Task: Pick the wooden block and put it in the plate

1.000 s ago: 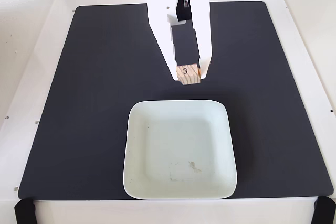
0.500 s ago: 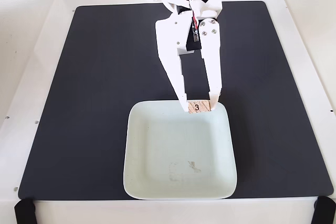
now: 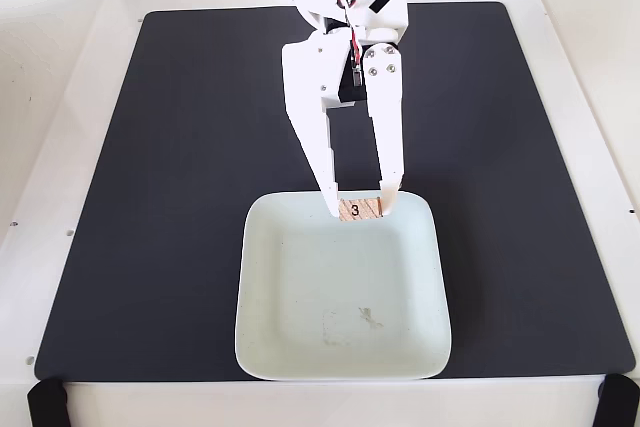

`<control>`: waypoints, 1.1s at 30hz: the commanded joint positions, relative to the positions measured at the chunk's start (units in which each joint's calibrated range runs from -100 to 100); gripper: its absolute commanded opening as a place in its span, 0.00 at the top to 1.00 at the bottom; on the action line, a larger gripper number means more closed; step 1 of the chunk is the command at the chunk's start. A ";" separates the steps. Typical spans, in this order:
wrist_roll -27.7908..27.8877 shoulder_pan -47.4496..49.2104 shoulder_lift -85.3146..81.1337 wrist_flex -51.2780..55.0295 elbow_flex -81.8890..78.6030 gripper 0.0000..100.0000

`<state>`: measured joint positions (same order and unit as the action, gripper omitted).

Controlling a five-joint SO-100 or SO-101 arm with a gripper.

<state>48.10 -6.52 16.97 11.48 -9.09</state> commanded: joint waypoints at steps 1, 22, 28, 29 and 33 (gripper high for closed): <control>0.86 -2.33 -0.36 -0.74 2.30 0.99; 2.04 -2.55 -0.53 -0.74 2.66 0.73; 2.04 -2.55 -0.36 -0.74 2.66 0.73; 2.04 -2.55 -0.36 -0.74 2.66 0.73; 2.30 -2.33 -0.45 -0.74 2.66 0.84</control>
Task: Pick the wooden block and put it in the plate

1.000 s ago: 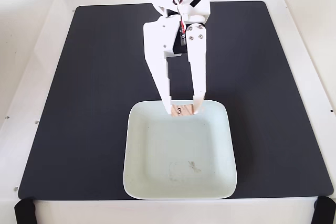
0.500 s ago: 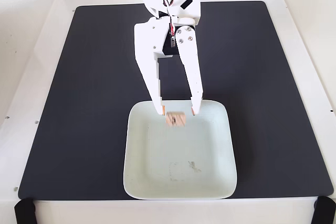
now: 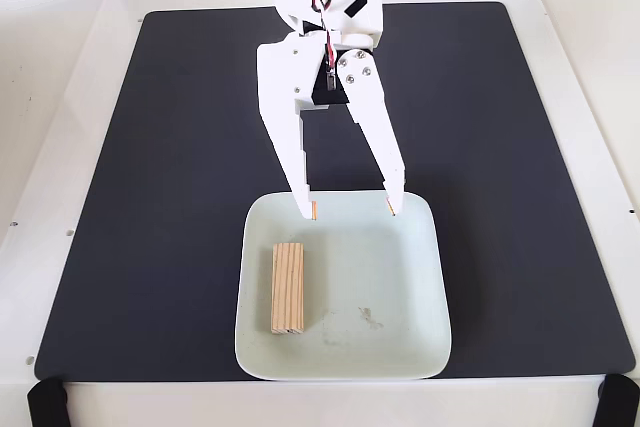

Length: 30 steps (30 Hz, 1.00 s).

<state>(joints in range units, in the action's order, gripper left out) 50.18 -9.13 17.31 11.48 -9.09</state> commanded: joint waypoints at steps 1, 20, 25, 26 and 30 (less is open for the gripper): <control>0.16 0.50 -0.87 -0.74 2.66 0.91; -1.06 0.62 -13.84 -0.74 -9.13 0.99; -1.12 0.95 -29.35 -0.74 -25.41 0.99; -1.12 0.95 -32.91 -0.74 -28.92 0.99; -1.12 2.07 -48.16 -0.56 -43.23 0.99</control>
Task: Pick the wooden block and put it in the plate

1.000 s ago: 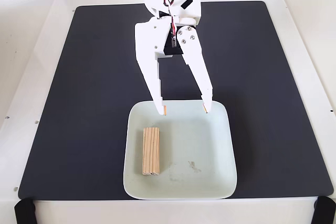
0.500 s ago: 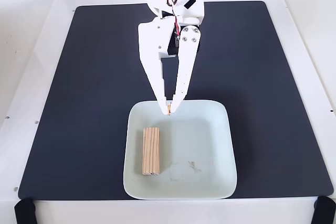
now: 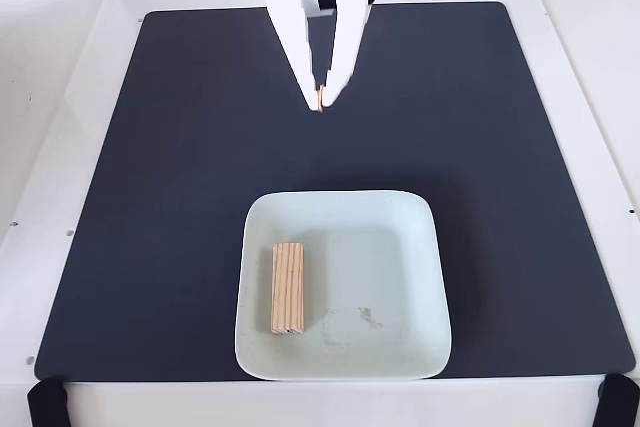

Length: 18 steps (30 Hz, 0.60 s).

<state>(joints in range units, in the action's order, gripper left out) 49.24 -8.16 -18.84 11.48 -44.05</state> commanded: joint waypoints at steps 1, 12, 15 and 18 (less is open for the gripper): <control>-0.18 1.44 -16.24 -0.21 -11.78 0.99; 0.09 3.23 -57.94 4.91 -44.79 0.99; 0.30 3.23 -68.02 12.34 -49.11 0.99; 0.30 4.58 -75.90 18.35 -51.54 0.99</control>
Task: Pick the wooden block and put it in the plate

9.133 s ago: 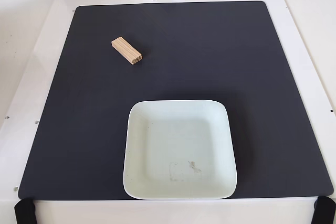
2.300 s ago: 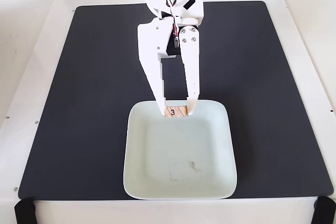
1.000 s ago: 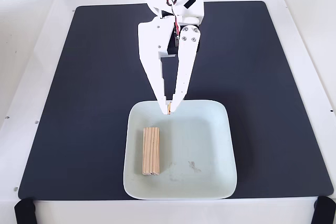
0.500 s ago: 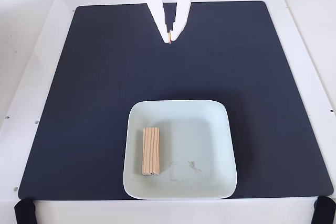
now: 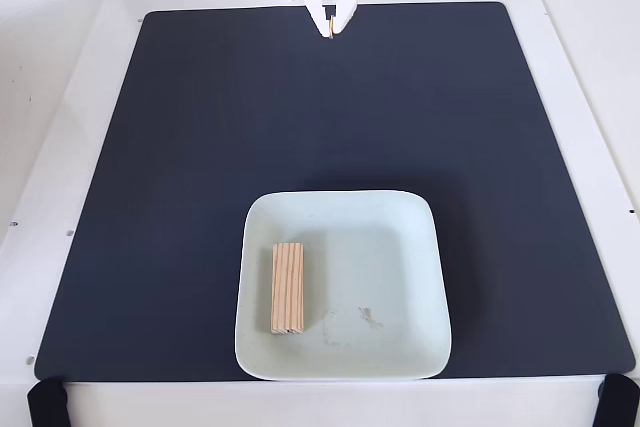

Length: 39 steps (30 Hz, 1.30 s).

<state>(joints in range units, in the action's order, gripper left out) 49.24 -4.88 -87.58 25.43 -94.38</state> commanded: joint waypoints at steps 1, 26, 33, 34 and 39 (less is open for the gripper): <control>0.30 1.85 -9.37 5.99 -1.93 0.99; 2.81 5.77 -11.23 53.10 -5.08 0.99; 2.81 5.77 -11.15 53.19 -5.08 0.99; 2.87 5.77 -11.15 53.19 -5.08 0.99; 3.19 5.77 -10.98 53.19 -4.99 0.99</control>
<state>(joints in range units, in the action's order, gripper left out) 52.16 0.63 -98.47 78.23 -98.86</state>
